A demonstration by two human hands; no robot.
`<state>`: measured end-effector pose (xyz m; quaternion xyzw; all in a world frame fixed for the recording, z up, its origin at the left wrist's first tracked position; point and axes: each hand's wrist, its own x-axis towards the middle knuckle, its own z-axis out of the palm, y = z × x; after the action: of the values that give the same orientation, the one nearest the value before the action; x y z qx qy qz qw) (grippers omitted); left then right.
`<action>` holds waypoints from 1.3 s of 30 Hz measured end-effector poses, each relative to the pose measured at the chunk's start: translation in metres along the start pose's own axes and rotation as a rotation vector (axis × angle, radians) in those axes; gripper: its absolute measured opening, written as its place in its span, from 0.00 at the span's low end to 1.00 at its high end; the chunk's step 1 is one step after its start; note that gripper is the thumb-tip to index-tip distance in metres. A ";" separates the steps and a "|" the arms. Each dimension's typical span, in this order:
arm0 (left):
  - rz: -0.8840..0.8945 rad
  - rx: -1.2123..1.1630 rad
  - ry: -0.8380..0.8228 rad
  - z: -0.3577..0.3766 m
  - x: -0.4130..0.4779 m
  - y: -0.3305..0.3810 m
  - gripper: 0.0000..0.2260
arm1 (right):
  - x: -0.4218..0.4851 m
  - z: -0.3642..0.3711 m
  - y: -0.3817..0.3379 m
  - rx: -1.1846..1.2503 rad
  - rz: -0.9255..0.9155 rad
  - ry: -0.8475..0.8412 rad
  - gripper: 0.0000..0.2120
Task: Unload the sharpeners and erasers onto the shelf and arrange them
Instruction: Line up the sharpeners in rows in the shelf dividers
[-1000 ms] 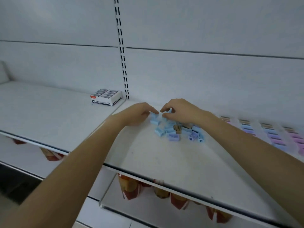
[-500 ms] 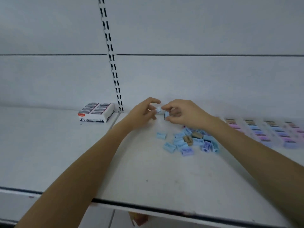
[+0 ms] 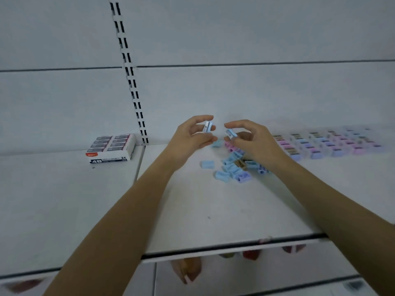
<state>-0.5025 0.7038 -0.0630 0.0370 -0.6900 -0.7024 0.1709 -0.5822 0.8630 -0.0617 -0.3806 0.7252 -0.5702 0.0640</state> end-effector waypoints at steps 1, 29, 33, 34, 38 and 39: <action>0.017 0.019 -0.005 0.002 -0.002 0.001 0.16 | -0.004 -0.002 -0.001 -0.005 0.008 0.015 0.14; 0.342 0.558 -0.098 0.334 0.055 -0.003 0.09 | -0.157 -0.314 0.063 -0.418 0.078 0.249 0.10; 0.337 0.668 -0.100 0.377 0.069 -0.010 0.12 | -0.171 -0.360 0.084 -0.362 0.111 0.256 0.09; 0.330 0.689 -0.102 0.384 0.075 -0.012 0.12 | -0.171 -0.369 0.089 -0.375 0.113 0.265 0.08; 0.285 0.703 -0.074 0.403 0.099 -0.015 0.10 | -0.162 -0.398 0.107 -0.381 0.122 0.350 0.04; 0.288 0.719 -0.071 0.406 0.106 -0.015 0.11 | -0.158 -0.403 0.111 -0.375 0.126 0.367 0.04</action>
<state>-0.7218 1.0608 -0.0404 -0.0272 -0.8959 -0.3851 0.2198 -0.7368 1.2826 -0.0751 -0.2302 0.8398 -0.4804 -0.1045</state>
